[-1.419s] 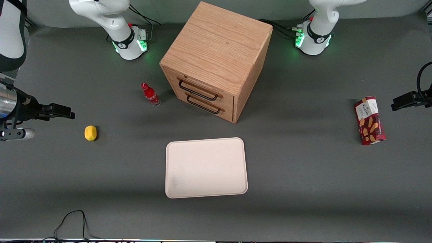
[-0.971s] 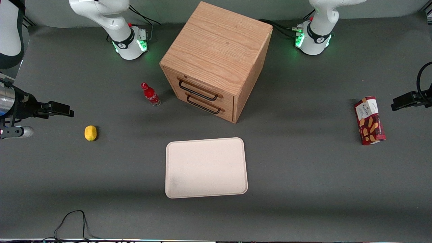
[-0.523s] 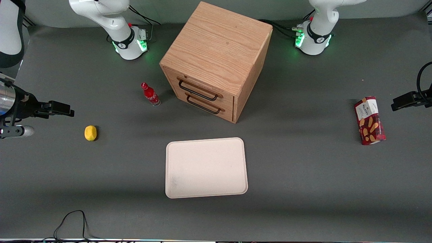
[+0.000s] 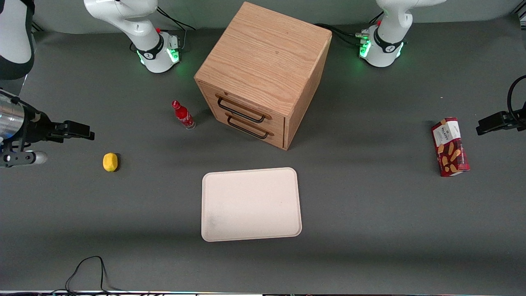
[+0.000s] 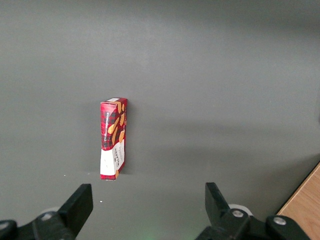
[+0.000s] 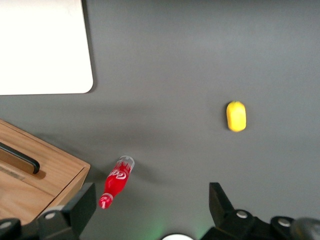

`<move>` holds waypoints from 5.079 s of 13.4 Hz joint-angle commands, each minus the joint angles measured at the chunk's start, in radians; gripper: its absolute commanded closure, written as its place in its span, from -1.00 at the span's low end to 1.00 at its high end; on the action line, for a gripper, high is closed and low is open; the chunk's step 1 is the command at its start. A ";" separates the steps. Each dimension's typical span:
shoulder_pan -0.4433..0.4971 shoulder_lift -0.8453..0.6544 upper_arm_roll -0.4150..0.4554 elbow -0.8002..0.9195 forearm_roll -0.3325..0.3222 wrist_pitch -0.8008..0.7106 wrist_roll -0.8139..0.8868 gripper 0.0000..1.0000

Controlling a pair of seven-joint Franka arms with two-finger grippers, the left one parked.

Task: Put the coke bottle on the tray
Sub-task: 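Move the open right gripper over the red Coca-Cola bottle, then lower the right gripper and close it around the bottle's neck, then lift the bottle and carry it to the white tray's corner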

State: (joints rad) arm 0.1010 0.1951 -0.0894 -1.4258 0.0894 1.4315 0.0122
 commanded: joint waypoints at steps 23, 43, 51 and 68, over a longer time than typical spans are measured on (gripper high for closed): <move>0.397 -0.359 0.000 -0.643 -0.036 0.255 0.448 -1.00; 0.445 -0.401 -0.004 -1.090 -0.076 0.722 0.347 -0.95; 0.445 -0.398 -0.009 -1.121 -0.076 0.751 0.298 -0.91; 0.442 -0.398 -0.015 -1.134 -0.076 0.767 0.288 1.00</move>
State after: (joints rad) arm 0.5398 -0.1865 -0.0918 -2.5489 0.0249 2.1826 0.3217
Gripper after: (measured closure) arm 0.687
